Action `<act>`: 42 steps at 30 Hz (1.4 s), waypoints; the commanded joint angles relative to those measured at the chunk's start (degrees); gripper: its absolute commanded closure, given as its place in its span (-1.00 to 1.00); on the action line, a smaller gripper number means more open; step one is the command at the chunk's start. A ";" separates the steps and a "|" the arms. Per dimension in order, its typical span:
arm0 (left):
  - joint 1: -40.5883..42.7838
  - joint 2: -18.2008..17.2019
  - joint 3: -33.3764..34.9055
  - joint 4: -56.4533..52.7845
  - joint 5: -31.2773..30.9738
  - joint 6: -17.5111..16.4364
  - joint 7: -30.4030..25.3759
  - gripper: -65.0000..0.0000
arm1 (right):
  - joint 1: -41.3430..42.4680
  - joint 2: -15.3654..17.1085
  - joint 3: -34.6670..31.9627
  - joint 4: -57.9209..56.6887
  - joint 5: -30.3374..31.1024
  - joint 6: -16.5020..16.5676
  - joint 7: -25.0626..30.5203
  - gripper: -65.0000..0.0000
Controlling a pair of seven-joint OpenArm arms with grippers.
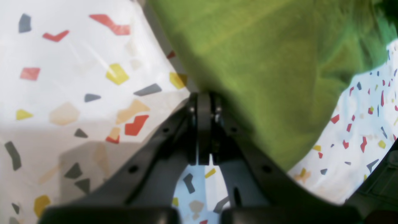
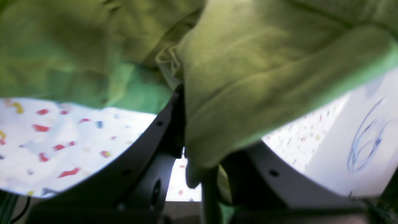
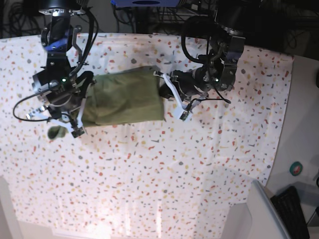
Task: Layout the t-shirt on the table in an organized manner, then fold the t-shirt properly
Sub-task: 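Grasp the strip end with the left gripper and fold it toward the right gripper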
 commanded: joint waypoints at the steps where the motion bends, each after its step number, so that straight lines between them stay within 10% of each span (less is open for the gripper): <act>1: -0.77 0.21 -0.12 0.78 -0.87 -0.27 -0.79 1.00 | 0.45 0.02 -1.05 1.21 -0.68 -0.36 0.61 1.00; 42: -3.50 1.70 -0.47 -1.33 -0.43 -0.27 -0.79 1.00 | 1.68 -0.69 -18.80 -2.74 -1.03 -0.36 -1.76 1.00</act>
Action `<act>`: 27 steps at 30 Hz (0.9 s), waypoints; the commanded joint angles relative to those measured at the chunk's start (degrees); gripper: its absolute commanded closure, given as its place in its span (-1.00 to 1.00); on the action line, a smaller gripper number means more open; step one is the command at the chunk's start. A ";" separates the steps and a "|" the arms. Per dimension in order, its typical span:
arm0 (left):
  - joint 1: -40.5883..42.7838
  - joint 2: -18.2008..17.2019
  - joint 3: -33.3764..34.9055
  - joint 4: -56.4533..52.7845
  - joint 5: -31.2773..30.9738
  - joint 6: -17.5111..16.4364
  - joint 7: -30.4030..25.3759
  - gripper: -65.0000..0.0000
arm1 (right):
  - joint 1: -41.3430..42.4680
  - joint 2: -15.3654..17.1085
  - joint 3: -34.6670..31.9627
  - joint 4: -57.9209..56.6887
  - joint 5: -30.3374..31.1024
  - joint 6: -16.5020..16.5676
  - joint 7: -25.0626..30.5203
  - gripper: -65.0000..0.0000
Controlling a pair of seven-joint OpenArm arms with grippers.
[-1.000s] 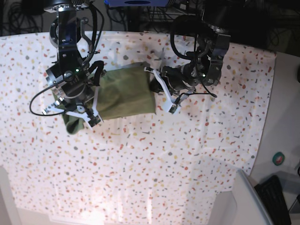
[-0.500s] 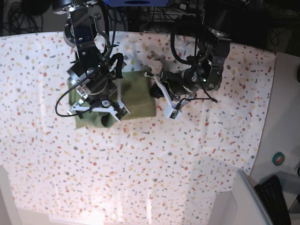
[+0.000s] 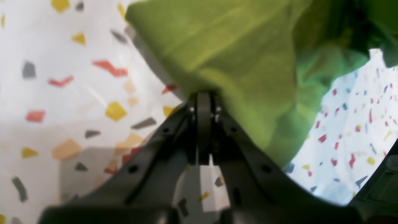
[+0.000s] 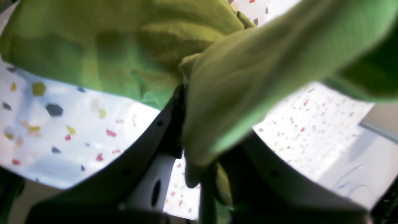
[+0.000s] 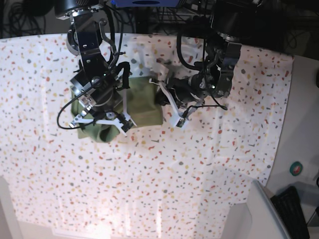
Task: Layout the t-shirt on the table in an organized manner, then fold the t-shirt properly
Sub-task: 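Grasp the strip end with the left gripper and fold it toward the right gripper, then release the right gripper and press the folded bundle with the left gripper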
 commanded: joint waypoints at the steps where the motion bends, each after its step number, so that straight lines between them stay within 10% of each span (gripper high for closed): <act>1: -1.36 0.09 -0.08 0.43 -0.62 -0.30 -0.97 1.00 | 0.57 -0.64 -2.36 1.10 0.32 -0.36 0.46 1.00; 27: -1.53 0.09 -0.26 0.00 -1.06 -0.30 -1.05 1.00 | 7.07 -0.64 -6.49 -9.45 0.67 -0.45 0.38 1.00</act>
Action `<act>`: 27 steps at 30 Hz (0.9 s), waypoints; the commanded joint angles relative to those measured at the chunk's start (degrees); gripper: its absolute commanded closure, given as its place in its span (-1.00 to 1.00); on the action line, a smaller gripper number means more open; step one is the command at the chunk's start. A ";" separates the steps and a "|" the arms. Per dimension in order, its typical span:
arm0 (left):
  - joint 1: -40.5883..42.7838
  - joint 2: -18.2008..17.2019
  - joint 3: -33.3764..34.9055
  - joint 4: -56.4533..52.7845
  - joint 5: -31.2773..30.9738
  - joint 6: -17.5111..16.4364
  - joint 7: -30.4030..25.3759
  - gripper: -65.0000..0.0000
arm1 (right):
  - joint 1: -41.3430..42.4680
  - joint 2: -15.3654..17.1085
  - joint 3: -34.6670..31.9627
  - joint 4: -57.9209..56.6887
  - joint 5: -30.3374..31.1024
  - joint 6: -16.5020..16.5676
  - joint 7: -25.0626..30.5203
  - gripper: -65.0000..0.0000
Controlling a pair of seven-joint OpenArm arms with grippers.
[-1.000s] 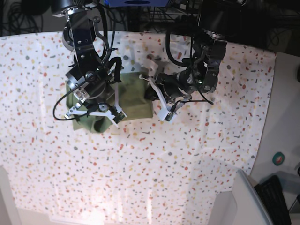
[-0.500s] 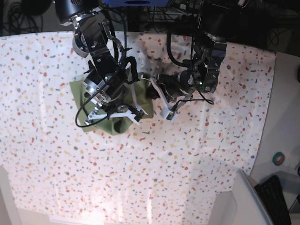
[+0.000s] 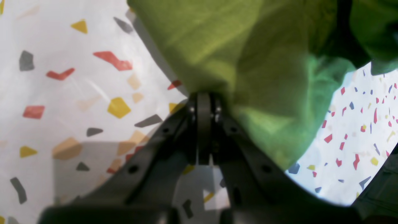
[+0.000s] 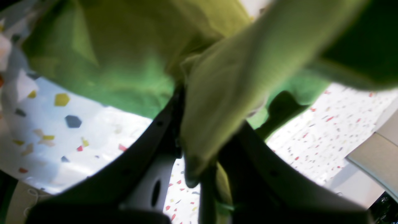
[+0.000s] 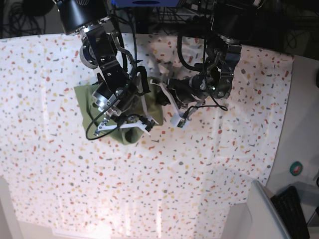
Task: Layout the t-shirt on the table in an organized manner, then fold the t-shirt properly
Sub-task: 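Release the right gripper and press the folded bundle with the left gripper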
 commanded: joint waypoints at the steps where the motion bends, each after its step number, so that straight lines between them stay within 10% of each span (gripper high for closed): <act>1: -0.66 0.13 -0.15 1.13 -0.82 -0.27 -1.05 1.00 | 1.09 -0.69 -0.21 0.72 -0.55 -0.43 0.57 1.00; 24: 13.50 -5.76 -18.08 17.83 -1.00 -0.45 -0.53 1.00 | 1.53 -0.77 -0.57 -0.95 -0.46 -0.43 0.13 1.00; 27: 14.55 -6.73 -21.51 17.66 -1.00 -0.54 -0.53 1.00 | 1.53 -0.86 -0.57 -1.04 -0.38 -0.34 0.13 0.72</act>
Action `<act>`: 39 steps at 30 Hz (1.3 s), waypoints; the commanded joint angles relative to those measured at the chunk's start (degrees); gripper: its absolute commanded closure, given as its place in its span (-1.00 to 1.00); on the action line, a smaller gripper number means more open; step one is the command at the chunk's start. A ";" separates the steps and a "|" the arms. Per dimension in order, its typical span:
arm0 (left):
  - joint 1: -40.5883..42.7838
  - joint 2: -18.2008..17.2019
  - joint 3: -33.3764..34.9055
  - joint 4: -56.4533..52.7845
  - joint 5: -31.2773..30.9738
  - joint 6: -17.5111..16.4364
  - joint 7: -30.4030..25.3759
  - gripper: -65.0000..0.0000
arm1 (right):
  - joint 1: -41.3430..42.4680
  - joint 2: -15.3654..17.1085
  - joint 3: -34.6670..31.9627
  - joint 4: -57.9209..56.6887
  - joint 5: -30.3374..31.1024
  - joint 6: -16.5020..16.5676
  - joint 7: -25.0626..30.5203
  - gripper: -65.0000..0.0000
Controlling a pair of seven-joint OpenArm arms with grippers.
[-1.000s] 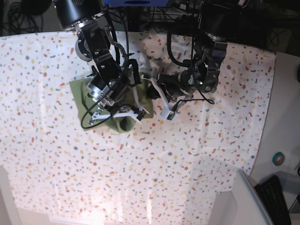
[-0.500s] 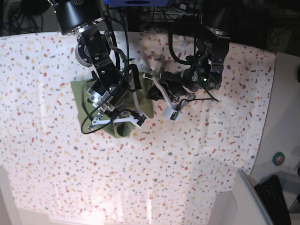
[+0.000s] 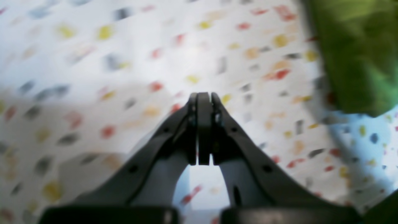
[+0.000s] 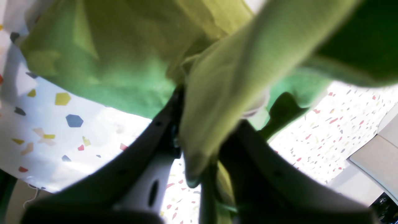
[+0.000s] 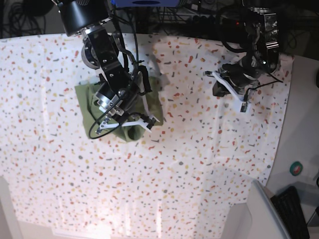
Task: Layout the t-shirt on the table in an organized manner, then fold the t-shirt properly
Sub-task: 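Release the right gripper and press the folded bundle with the left gripper, then push and flatten the green bundle with the left gripper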
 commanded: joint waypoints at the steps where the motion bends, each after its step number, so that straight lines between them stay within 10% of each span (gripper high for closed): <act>1: -0.23 -0.59 -1.23 0.81 -0.82 -0.28 -0.96 1.00 | 1.00 -0.71 -0.19 0.97 -0.44 -0.36 0.37 0.59; 9: -0.49 -0.59 -5.10 0.72 -0.82 -0.28 -0.96 1.00 | 1.18 -0.97 0.07 1.41 8.17 -0.10 0.29 -0.11; 25: -0.58 -0.59 -5.63 -2.89 -0.82 -0.28 -1.31 1.00 | 8.12 -0.97 0.25 4.05 20.13 -0.45 0.81 -0.13; 28: -0.23 -1.82 -5.63 -2.89 -0.82 -0.36 -1.31 1.00 | 7.07 -0.62 1.21 11.61 19.51 -0.45 0.37 0.20; 31: 0.04 -2.43 -5.63 -2.89 -0.82 -4.49 -1.31 1.00 | 3.46 -0.62 6.14 16.53 17.49 -0.45 0.55 1.00; 39: 0.30 -3.22 -4.93 -2.97 -0.39 -12.67 -1.05 1.00 | -1.37 -0.62 8.25 12.84 16.97 -0.45 0.81 1.00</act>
